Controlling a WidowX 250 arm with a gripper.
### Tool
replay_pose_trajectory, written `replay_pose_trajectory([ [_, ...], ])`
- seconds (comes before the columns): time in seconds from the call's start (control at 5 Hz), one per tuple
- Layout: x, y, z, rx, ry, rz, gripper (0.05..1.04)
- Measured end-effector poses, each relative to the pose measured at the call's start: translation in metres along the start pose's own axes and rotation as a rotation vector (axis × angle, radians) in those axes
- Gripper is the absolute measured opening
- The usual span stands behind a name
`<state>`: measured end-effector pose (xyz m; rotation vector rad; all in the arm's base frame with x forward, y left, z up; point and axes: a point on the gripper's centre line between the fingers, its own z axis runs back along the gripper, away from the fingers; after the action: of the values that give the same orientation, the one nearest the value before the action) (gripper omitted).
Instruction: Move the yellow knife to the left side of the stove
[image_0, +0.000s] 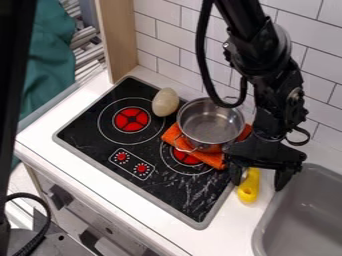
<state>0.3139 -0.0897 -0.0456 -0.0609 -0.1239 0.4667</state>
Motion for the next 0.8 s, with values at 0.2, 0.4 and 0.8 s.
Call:
replay_pose_trajectory([
  [0.2, 0.005, -0.003, -0.0068, 0.0, 0.006, -0.044, 0.659],
  [0.4, 0.0046, 0.0012, -0.0075, 0.0, 0.016, -0.049, 0.361],
  [0.8, 0.0027, 0.0039, -0.0051, 0.011, 0.023, -0.139, 0.295],
])
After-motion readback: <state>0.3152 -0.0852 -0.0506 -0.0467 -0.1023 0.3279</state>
